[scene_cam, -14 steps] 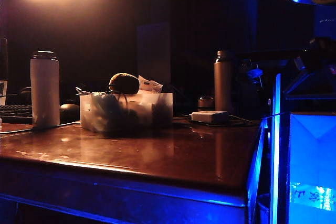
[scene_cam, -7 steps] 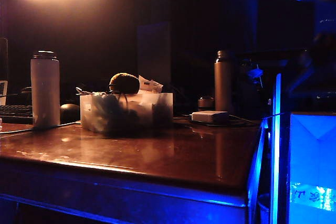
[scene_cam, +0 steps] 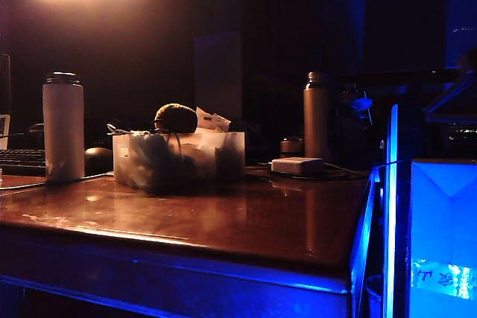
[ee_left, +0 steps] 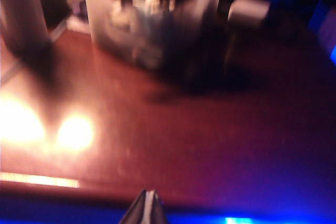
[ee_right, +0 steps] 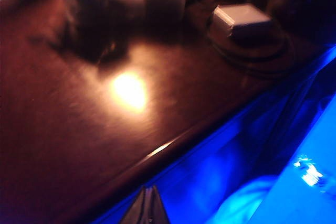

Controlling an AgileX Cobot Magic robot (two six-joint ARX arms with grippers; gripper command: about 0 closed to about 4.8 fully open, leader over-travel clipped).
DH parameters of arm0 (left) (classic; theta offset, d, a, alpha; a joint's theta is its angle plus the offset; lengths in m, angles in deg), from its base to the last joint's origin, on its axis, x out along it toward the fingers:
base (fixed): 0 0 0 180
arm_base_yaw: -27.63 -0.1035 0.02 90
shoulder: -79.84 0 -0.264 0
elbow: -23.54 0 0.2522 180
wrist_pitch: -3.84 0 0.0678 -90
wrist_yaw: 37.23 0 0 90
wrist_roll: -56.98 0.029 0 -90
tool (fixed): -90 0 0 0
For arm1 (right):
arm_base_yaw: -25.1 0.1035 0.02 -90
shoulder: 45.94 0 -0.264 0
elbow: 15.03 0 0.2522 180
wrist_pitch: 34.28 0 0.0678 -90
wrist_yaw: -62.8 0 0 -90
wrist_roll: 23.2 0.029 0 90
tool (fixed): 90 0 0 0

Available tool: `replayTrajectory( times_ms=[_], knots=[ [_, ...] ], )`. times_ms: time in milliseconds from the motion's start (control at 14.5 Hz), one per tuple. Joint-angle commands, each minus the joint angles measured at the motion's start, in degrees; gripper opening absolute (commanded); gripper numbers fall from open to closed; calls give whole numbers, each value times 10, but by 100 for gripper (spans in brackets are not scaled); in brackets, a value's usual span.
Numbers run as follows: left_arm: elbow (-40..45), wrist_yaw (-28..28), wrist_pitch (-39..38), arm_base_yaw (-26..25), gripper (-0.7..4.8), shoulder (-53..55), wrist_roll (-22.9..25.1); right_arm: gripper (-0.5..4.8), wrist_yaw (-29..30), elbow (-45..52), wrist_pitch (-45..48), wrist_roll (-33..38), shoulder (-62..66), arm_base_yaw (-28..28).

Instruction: Pick up the kiwi and place it into the translucent box.

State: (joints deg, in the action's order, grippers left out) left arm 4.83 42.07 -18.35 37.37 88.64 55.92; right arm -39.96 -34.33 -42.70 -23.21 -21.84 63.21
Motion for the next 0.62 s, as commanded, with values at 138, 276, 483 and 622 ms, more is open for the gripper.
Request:
replayTrajectory(
  times_ms=[138, 276, 483, 622],
  knots=[
    [-1, 0, 8, -1, -3, -36, 1, -1, -2, 52, -17, 2, -102, -68],
    [21, 0, 8, -2, -3, -63, 1, -1, -2, 52, -73, 2, -147, -117],
    [46, 0, -3, -1, -3, -87, 2, -1, -2, 52, -99, 2, -193, -132],
    [46, 2, -8, -2, -3, -87, 2, -1, -2, 52, -98, 2, -210, -135]
  ],
)
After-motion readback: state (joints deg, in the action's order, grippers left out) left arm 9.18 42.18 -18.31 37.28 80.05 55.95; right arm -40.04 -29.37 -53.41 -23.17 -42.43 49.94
